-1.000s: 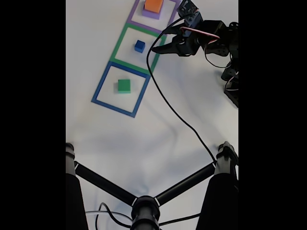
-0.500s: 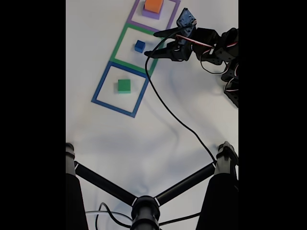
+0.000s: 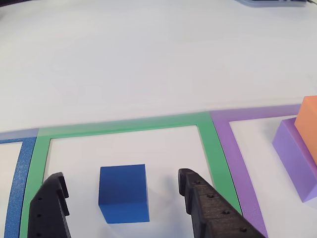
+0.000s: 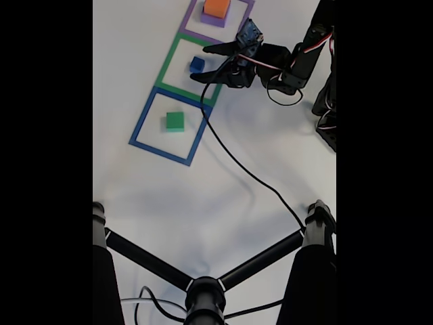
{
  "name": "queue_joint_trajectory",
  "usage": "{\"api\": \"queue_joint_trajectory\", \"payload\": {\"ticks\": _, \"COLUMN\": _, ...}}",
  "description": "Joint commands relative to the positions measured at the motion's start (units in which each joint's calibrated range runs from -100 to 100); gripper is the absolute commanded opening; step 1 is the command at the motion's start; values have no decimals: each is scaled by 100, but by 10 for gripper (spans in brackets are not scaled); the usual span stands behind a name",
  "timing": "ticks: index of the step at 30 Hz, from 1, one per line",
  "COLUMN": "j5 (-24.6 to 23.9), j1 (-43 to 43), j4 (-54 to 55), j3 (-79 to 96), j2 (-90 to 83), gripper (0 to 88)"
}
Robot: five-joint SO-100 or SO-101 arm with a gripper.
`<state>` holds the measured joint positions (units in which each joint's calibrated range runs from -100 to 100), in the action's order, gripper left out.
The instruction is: Tower of hanoi
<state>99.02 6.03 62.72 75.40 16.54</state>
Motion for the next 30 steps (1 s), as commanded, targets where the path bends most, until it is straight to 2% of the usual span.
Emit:
{"api": "queue_joint_trajectory", "payload": {"ticks": 1, "j5": 98, "j1": -80, "j4": 239, "j3": -275, "j2": 173, "gripper": 251}}
{"api": "queue_joint_trajectory", "payload": {"ticks": 13, "j5": 98, "j1": -278, "j4": 296, "j3": -557, "j2": 614, "gripper": 214}}
{"api": "queue_joint_trajectory", "payload": {"ticks": 22, "j5": 98, "j1": -347, "j4": 183, "j3": -593, "j2": 606, "gripper": 98}}
{"api": "queue_joint_trajectory", "payload": {"ticks": 30, "j5": 98, "j1": -332, "j4": -4, "j3": -575, "j2": 485, "gripper": 55}}
